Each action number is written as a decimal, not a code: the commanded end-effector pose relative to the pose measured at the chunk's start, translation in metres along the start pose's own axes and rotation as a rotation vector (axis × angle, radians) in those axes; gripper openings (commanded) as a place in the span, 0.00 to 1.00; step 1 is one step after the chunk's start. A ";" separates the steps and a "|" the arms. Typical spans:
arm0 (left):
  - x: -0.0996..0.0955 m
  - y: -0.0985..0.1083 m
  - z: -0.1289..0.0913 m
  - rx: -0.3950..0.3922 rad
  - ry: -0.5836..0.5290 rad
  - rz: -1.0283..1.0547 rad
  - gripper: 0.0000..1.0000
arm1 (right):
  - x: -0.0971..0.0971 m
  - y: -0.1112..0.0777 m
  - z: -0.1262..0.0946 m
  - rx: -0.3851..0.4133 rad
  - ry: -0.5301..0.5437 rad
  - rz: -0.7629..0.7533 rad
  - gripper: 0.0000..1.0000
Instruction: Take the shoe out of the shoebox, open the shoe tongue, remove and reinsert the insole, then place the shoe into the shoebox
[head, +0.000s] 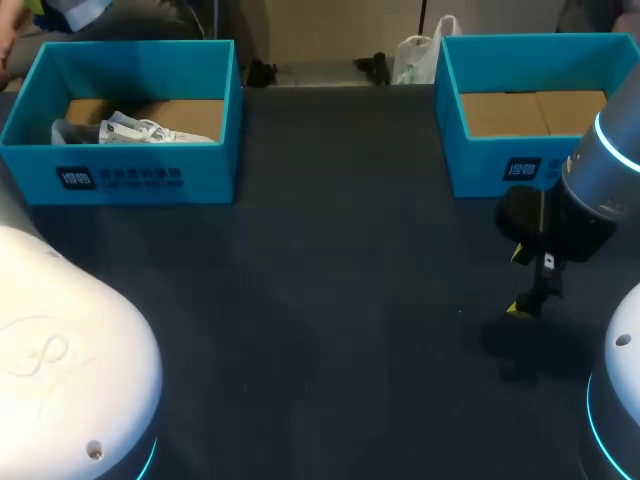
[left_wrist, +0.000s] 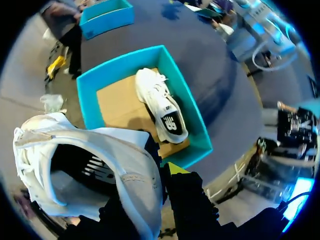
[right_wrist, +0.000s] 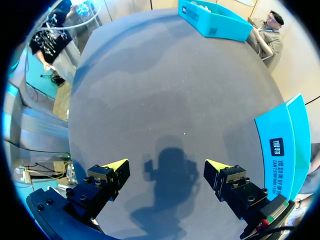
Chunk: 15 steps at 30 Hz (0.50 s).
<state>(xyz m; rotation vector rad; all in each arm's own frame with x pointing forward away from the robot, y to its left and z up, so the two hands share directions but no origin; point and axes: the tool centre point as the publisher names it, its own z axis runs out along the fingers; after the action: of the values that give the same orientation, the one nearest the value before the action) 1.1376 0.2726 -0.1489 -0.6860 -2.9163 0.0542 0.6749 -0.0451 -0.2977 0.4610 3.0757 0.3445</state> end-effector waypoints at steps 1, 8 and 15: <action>0.018 -0.012 0.004 -0.067 -0.116 0.090 0.00 | 0.001 0.000 0.000 0.001 -0.002 0.000 1.00; 0.012 -0.005 0.002 -0.082 -0.105 0.223 0.00 | 0.001 0.000 0.000 0.001 -0.002 0.000 1.00; 0.002 0.032 0.002 -0.129 -0.048 0.725 0.00 | 0.001 0.000 0.000 0.001 -0.002 0.000 1.00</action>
<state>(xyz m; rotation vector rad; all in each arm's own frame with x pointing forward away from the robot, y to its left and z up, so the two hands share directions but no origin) 1.1455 0.2906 -0.1498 -1.2028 -2.8314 -0.0355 0.6749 -0.0451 -0.2977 0.4612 3.0757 0.3445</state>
